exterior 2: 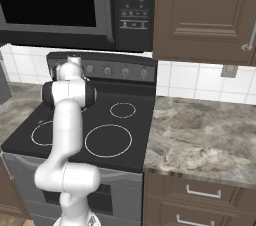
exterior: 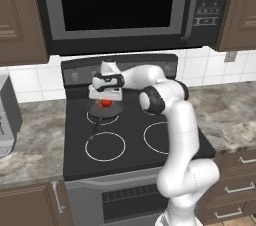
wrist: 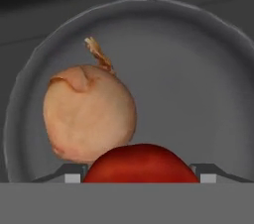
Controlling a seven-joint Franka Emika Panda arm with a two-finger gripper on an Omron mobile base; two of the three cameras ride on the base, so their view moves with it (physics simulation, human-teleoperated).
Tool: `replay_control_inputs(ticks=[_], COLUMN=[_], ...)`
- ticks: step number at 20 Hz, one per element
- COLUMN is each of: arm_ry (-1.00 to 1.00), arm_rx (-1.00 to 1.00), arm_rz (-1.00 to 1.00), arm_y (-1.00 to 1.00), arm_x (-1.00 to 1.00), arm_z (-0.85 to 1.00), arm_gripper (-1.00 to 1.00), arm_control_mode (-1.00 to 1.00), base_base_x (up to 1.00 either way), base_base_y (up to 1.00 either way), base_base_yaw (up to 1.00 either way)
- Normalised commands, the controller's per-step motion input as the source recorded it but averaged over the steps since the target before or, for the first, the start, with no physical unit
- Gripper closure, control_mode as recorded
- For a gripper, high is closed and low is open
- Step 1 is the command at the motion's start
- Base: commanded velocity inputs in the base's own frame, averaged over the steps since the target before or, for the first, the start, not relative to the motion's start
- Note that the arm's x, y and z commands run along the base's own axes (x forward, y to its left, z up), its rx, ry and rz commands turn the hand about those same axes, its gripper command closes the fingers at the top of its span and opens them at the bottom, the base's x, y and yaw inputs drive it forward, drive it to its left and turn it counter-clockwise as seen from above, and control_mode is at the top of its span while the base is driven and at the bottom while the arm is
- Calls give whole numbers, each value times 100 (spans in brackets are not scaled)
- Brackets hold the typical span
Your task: Put the tomato and onion in the pan. Then turn on the rear left burner and set the heat to medium.
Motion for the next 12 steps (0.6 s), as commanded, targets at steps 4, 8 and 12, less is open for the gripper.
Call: replay_control_inputs(ticks=[4,8,12], arm_ry=[11,7,0], arm_rx=[-2,-5,-1], arm_rz=[0,0,0], arm_y=[16,16,-12], arm_x=[16,2,-9], arm_z=[-32,-32,-42], arm_gripper=[100,-100,-100], arm_control_mode=[-100,-100,-100], base_base_x=[0,0,0], base_base_y=[0,0,0], base_base_yaw=[0,0,0])
